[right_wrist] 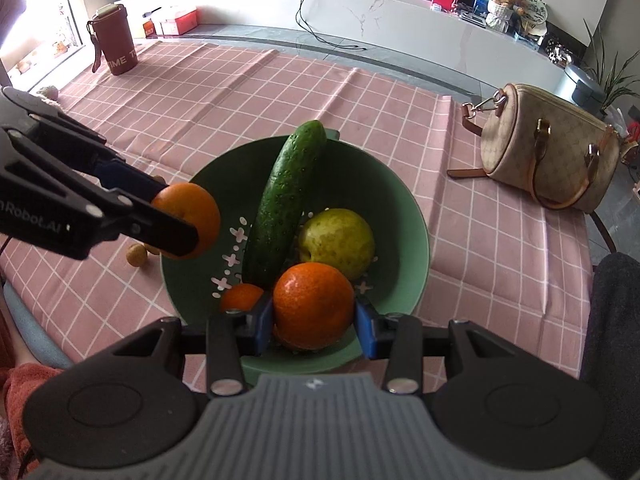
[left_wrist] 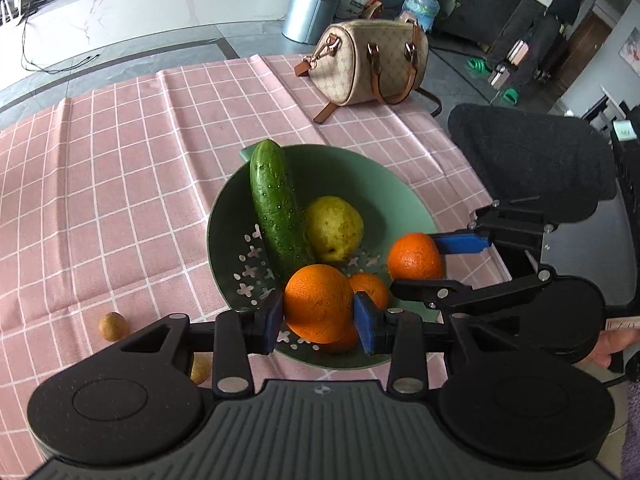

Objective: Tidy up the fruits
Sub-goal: 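Lower both held oranges into the green colander and open both grippers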

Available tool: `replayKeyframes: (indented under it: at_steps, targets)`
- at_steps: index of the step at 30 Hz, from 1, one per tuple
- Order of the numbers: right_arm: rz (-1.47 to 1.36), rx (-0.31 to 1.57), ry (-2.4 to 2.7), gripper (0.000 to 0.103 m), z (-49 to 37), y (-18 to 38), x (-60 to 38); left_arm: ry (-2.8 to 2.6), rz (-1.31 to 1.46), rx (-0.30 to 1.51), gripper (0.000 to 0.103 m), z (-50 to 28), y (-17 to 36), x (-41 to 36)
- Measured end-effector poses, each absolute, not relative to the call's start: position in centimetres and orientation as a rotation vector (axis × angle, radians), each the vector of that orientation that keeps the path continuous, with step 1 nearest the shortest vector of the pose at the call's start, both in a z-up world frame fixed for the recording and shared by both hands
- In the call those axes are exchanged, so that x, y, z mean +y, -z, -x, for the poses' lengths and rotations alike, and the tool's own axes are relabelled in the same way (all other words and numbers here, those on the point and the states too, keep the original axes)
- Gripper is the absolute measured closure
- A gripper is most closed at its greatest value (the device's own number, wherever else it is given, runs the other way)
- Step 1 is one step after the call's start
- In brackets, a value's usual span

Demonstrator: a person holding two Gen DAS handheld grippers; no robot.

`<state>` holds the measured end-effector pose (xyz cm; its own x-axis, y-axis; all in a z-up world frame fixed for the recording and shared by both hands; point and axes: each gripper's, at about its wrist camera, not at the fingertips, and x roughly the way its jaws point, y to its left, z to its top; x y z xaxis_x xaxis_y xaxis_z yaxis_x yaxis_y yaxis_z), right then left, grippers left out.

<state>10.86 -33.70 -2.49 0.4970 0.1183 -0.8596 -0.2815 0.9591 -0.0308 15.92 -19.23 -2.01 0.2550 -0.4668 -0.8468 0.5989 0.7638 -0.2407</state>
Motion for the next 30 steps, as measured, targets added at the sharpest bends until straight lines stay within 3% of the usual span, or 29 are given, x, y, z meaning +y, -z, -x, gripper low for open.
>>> replayKeyframes:
  at_steps: [13,30]
  targets:
    - [0.36,1.146,-0.244,0.064,-14.8,5.7,-33.4,0.698,-0.539,1.113,0.06,-15.7,4.7,-24.1]
    - [0.43,1.165,-0.25,0.063,-15.0,6.4,-32.7,0.672,-0.591,1.163,0.056,-15.9,6.9,-24.8]
